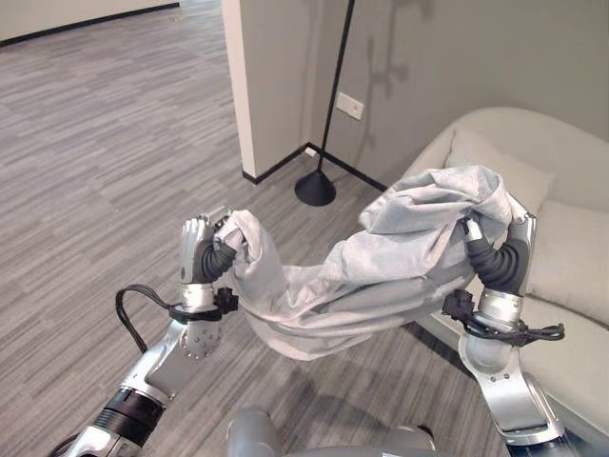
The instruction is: Hang the clothes on the sofa on the clothes rack.
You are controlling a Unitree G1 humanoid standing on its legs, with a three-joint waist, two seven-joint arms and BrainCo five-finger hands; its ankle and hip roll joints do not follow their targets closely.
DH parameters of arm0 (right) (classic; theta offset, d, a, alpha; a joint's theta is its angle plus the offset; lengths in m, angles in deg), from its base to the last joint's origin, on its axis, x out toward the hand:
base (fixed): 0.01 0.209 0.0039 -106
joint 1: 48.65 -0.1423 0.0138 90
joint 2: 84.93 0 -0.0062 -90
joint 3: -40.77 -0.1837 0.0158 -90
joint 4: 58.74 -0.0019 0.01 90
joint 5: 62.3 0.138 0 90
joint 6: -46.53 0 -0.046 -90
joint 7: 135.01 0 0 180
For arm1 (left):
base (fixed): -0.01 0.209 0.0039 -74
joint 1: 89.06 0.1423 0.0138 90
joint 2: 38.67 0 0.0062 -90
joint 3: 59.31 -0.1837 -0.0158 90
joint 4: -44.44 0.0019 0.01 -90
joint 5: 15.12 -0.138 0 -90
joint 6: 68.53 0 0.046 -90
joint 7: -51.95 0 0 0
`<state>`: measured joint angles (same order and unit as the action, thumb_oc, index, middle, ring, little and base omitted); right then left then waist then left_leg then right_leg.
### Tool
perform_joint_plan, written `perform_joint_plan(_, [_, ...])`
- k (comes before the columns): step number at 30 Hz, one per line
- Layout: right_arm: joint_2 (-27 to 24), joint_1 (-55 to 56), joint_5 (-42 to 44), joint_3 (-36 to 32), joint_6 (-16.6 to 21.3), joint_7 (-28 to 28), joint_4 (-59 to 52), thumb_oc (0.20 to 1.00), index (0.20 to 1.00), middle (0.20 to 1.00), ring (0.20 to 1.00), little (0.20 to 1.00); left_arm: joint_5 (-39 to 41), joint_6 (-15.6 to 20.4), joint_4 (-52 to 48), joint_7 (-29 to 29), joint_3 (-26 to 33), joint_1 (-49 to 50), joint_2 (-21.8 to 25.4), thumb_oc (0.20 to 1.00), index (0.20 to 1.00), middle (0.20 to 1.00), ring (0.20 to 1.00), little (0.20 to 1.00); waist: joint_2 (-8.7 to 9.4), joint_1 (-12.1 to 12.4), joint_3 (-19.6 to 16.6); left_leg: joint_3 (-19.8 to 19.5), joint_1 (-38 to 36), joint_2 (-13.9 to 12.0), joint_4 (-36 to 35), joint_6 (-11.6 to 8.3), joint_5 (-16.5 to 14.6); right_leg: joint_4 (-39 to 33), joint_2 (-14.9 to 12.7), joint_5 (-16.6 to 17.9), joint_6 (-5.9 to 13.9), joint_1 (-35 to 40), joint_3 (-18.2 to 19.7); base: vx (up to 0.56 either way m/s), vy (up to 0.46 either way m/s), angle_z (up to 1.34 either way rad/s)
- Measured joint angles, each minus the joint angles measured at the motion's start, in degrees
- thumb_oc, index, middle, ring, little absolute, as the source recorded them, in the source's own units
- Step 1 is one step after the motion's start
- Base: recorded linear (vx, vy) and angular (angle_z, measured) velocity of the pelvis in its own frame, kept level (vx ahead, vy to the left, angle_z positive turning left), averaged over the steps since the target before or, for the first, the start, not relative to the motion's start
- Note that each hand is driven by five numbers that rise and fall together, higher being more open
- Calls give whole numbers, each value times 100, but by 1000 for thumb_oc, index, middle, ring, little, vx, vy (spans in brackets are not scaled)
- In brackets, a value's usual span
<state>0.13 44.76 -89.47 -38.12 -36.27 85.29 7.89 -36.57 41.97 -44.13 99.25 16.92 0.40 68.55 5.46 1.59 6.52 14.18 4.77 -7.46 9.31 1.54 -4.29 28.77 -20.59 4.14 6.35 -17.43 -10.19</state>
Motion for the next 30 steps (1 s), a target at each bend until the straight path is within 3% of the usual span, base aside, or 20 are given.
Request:
perform_joint_plan(1, [-177, 8, -1, -67, 66, 18, -32, 200, 200, 200, 200, 200, -1, 62, -151, -21, 16, 268, -27, 200, 200, 200, 200, 200, -94, 14, -45, 156, -428, 72, -753, 33, 309, 280, 532, -481, -209, 3, -281, 83, 228, -41])
perform_joint_plan(2, [-265, 18, 0, -98, 104, 30, -21, 200, 200, 200, 200, 200, -3, 78, -182, -39, 0, 345, -14, 200, 200, 200, 200, 200, -107, 3, -87, 197, -519, 125, -939, 28, 376, 306, 750, -637, -275, 12, -407, 88, 198, -18])
perform_joint_plan(3, [-474, 31, -58, -182, 143, 24, 57, 200, 200, 200, 200, 200, 2, 89, -208, -145, -9, 471, -115, 200, 200, 200, 200, 200, 52, -89, -181, 248, -606, 459, -1224, 45, 492, -99, 1353, -935, -333, 29, -422, 148, 224, 6])
perform_joint_plan(5, [-493, 64, -92, -245, 132, 13, 160, 200, 200, 200, 200, 200, 5, 85, -118, -267, -65, 466, -412, 200, 200, 200, 200, 200, 236, -184, -199, 242, -627, 723, -1261, 30, 522, -927, 1769, -819, -312, 172, -222, 128, 130, 6])
perform_joint_plan(6, [-499, 88, -97, -279, 137, 16, 262, 200, 200, 200, 200, 200, 9, 76, 6, -333, -138, 460, -614, 200, 200, 200, 200, 200, 244, -222, -213, 260, -696, 810, -1341, 49, 499, -1249, 1848, -791, -584, 303, -116, 96, 32, -7])
perform_joint_plan(8, [-550, 102, -94, -279, 80, 16, 369, 200, 200, 200, 200, 200, 4, 54, 12, -499, -396, 425, -748, 200, 200, 200, 200, 200, 88, -237, -156, 212, -777, 787, -1350, 36, 509, -1803, 1991, -486, -710, 643, 43, 161, -4, -30])
perform_joint_plan(10, [-686, 112, -95, -331, 75, 30, 367, 200, 200, 200, 200, 200, 4, 49, 12, -661, -519, 227, -818, 200, 200, 200, 200, 200, -6, -310, -94, 182, -858, 768, -1394, 34, 510, -2055, 2031, -381, -706, 832, 18, 292, -85, -6])
perform_joint_plan(13, [-679, 144, -90, -382, 87, 26, 470, 200, 200, 200, 200, 200, 33, 57, -179, -1049, -633, 91, -824, 200, 200, 200, 200, 200, -45, -265, -53, 13, -1034, 682, -880, -281, 264, -2455, 2066, -420, -783, 1355, 30, 195, -91, 1])
perform_joint_plan(15, [-707, 118, -88, -427, 107, 21, 468, 200, 200, 200, 200, 200, 87, 69, -190, -1116, -633, -15, -831, 200, 200, 200, 200, 200, 61, -231, -23, -167, -541, 726, 141, -435, 217, -2502, 1902, -503, -886, 1412, 43, 100, -72, 8])
perform_joint_plan(17, [-873, 89, -82, -495, 101, 4, 486, 200, 200, 200, 200, 200, 284, 74, -165, -1154, -664, -118, -923, 200, 200, 200, 200, 200, 123, -215, 63, -202, 482, 630, 2136, -752, 445, -2577, 1753, -506, -908, 1508, 134, 91, -38, -3])
perform_joint_plan(19, [-897, 82, -76, -516, 101, 7, 481, 200, 200, 200, 200, 200, 285, 110, -167, -1154, -656, -133, -982, 200, 200, 200, 200, 200, 105, -202, 68, -243, 774, 461, 2441, -690, 342, -2668, 1726, -405, -995, 1668, 38, 167, 8, -9])
perform_joint_plan(21, [-900, 120, -56, -496, 102, 1, 478, 200, 200, 200, 200, 200, 319, 129, -167, -1204, -679, -210, -1042, 200, 200, 200, 200, 200, 104, -307, 69, -14, 900, 59, 2097, -628, 308, -2782, 1765, -422, -1022, 1745, -45, 197, 64, 1])
perform_joint_plan(22, [-909, 116, -27, -506, 101, -9, 466, 200, 200, 200, 200, 200, 473, 150, -157, -1278, -802, -328, -1055, 200, 200, 200, 200, 200, 164, -310, 76, 85, 884, -80, 1207, -604, 334, -2846, 1760, -429, -1034, 1756, -17, 265, 119, -5])
perform_joint_plan(26, [-951, -66, -35, -348, 115, -203, 501, 200, 200, 200, 200, 200, 505, 154, -73, -1449, -1298, -471, -1115, 200, 200, 200, 200, 200, 102, -239, 104, -339, 594, -81, -1299, -721, 706, -3111, 1835, -439, -889, 2038, 28, 448, 206, 2])
perform_joint_plan(27, [-1004, -385, -39, -104, 116, -203, 862, 200, 200, 200, 200, 200, 505, 152, 272, -1495, -1395, -721, -1248, 200, 200, 200, 200, 200, -43, -198, 139, -802, 908, -254, -1506, -897, 851, -3305, 1890, -531, -749, 2354, 55, 747, 315, 0])
perform_joint_plan(30, [-1014, -430, -37, -37, 111, -233, 985, 200, 200, 200, 200, 200, 508, 149, 376, -1483, -1383, -805, -1310, 200, 200, 200, 200, 200, -141, -16, 154, -857, 1101, -468, -1457, -888, 848, -3263, 1755, -837, -459, 2630, 269, 562, 270, -30])
